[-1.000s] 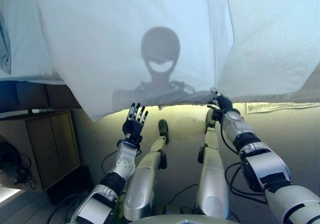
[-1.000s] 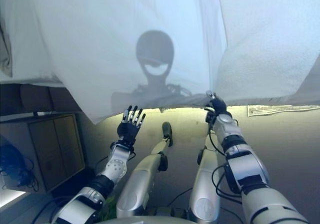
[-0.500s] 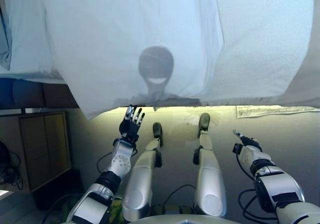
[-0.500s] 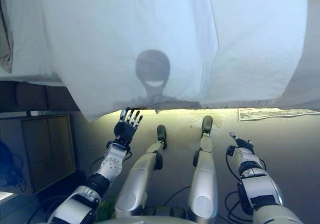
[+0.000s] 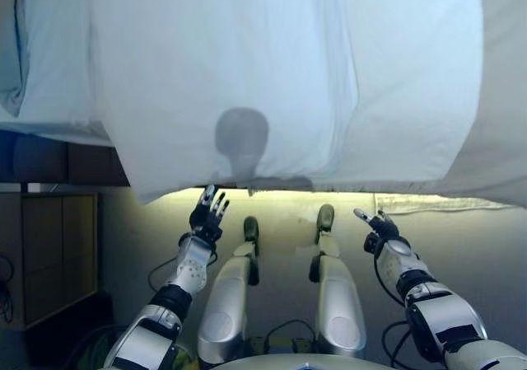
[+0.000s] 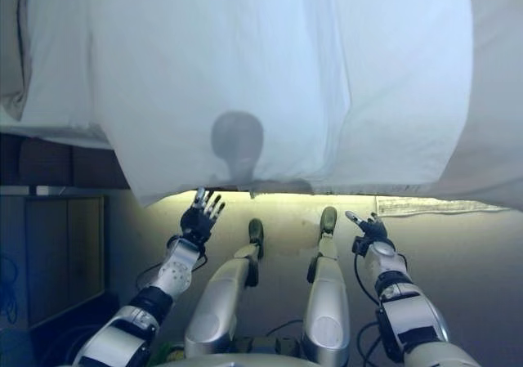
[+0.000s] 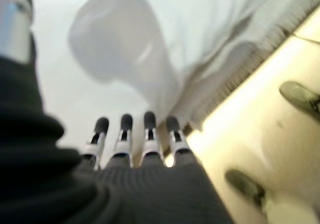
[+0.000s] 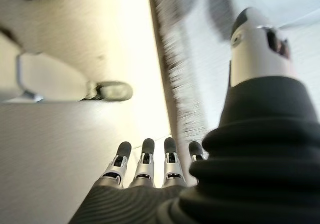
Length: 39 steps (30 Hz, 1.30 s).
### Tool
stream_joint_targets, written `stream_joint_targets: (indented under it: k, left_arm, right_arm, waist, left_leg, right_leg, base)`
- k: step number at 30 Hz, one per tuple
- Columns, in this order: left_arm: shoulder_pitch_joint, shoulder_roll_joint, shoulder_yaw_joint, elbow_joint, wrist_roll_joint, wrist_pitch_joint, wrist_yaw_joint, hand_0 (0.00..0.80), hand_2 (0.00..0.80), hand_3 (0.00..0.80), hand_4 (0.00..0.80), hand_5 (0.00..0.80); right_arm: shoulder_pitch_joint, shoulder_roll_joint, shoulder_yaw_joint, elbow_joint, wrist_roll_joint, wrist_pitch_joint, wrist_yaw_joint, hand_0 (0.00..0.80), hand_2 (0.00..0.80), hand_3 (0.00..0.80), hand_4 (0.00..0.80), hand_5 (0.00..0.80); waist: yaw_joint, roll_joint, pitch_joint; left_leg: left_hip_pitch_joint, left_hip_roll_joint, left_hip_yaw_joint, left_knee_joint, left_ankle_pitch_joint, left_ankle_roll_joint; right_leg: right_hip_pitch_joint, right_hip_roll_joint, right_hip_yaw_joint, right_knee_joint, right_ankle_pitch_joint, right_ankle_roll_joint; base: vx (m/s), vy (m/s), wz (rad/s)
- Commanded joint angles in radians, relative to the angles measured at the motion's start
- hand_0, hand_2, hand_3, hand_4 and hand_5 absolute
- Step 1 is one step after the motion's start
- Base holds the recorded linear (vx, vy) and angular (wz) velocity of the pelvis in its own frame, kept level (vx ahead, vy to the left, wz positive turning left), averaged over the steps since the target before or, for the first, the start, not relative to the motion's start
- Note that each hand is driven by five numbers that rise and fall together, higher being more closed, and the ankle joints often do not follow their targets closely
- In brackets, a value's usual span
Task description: Make the bed neatly
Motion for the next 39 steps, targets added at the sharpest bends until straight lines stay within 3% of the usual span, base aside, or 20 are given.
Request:
stream_joint_targets:
  k: [1, 4, 11, 15, 23, 32, 35, 39]
  left_arm:
    - [0.007, 0.065, 0.055, 0.087, 0.191, 0.067, 0.065, 0.0, 0.0, 0.0, 0.0, 0.0]
    - [0.053, 0.088, 0.106, 0.184, 0.323, 0.108, 0.069, 0.0, 0.0, 0.0, 0.0, 0.0]
    - [0.182, 0.103, 0.126, 0.315, 0.637, 0.158, 0.031, 0.0, 0.0, 0.0, 0.0, 0.0]
    - [0.221, 0.102, 0.153, 0.387, 0.685, 0.167, 0.023, 0.0, 0.0, 0.0, 0.0, 0.0]
    - [0.259, 0.091, 0.191, 0.451, 0.801, 0.167, 0.016, 0.0, 0.0, 0.0, 0.0, 0.0]
    - [0.261, 0.087, 0.211, 0.493, 0.751, 0.196, -0.01, 0.0, 0.0, 0.0, 0.0, 0.0]
    - [0.263, 0.045, 0.239, 0.504, 0.674, 0.189, -0.01, 0.0, 0.0, 0.0, 0.0, 0.0]
    - [0.266, -0.013, 0.228, 0.524, 0.695, 0.167, -0.01, 0.0, 0.0, 0.0, 0.0, 0.0]
  right_arm:
    - [0.063, -0.048, 0.036, -0.059, -0.02, -0.113, 0.062, 0.0, 0.0, 0.0, 0.0, 0.0]
    - [0.153, -0.052, 0.021, -0.134, -0.045, -0.165, 0.076, 0.0, 0.0, 0.0, 0.0, 0.0]
    - [0.327, -0.023, -0.025, -0.169, -0.146, -0.155, 0.114, 0.0, 0.0, 0.0, 0.0, 0.0]
    - [0.371, -0.006, -0.048, -0.104, -0.165, -0.142, 0.148, 0.0, 0.0, 0.0, 0.0, 0.0]
    - [0.407, 0.035, -0.068, -0.012, -0.202, -0.122, 0.179, 0.0, 0.0, 0.0, 0.0, 0.0]
    - [0.43, 0.064, -0.052, 0.063, -0.218, -0.099, 0.227, 0.0, 0.0, 0.0, 0.0, 0.0]
    - [0.445, 0.098, -0.06, 0.105, -0.217, -0.083, 0.201, 0.0, 0.0, 0.0, 0.0, 0.0]
    - [0.448, 0.136, -0.077, 0.144, -0.177, -0.057, 0.145, 0.0, 0.0, 0.0, 0.0, 0.0]
  waist:
    - [0.021, 0.004, -0.064]
    - [0.005, -0.008, -0.123]
    - [-0.01, -0.02, -0.271]
    - [-0.009, -0.029, -0.342]
    - [-0.006, -0.047, -0.406]
    - [-0.021, -0.05, -0.438]
    - [-0.024, -0.05, -0.444]
    - [-0.025, -0.05, -0.447]
  left_leg:
    - [0.032, -0.01, 0.023, -0.055, 0.023, 0.012]
    - [0.09, -0.001, 0.027, -0.086, 0.026, 0.005]
    - [0.229, 0.007, 0.024, -0.141, 0.017, 0.0]
    - [0.304, 0.011, 0.014, -0.179, 0.015, 0.001]
    - [0.384, 0.016, -0.007, -0.217, 0.004, 0.0]
    - [0.394, 0.026, -0.015, -0.221, 0.003, -0.007]
    - [0.397, 0.031, -0.006, -0.221, 0.003, -0.01]
    - [0.403, 0.033, -0.002, -0.221, 0.001, -0.007]
  right_leg:
    - [0.054, -0.013, -0.064, 0.103, -0.093, 0.05]
    - [0.116, -0.006, -0.063, 0.076, -0.102, 0.045]
    - [0.246, 0.021, -0.07, 0.038, -0.119, 0.038]
    - [0.314, 0.038, -0.072, 0.021, -0.132, 0.033]
    - [0.401, 0.066, -0.066, -0.011, -0.147, 0.024]
    - [0.431, 0.083, -0.042, -0.045, -0.141, 0.021]
    - [0.44, 0.084, -0.046, -0.053, -0.141, 0.018]
    - [0.446, 0.087, -0.046, -0.051, -0.143, 0.014]
  base:
    - [0.154, 0.006, -0.1]
    - [0.162, 0.016, -0.21]
    - [0.199, -0.009, -0.04]
    - [0.223, -0.029, -0.04]
    - [0.085, -0.029, 0.02]
    - [0.001, -0.003, 0.0]
    - [0.0, 0.0, 0.0]
    - [0.037, -0.037, 0.0]
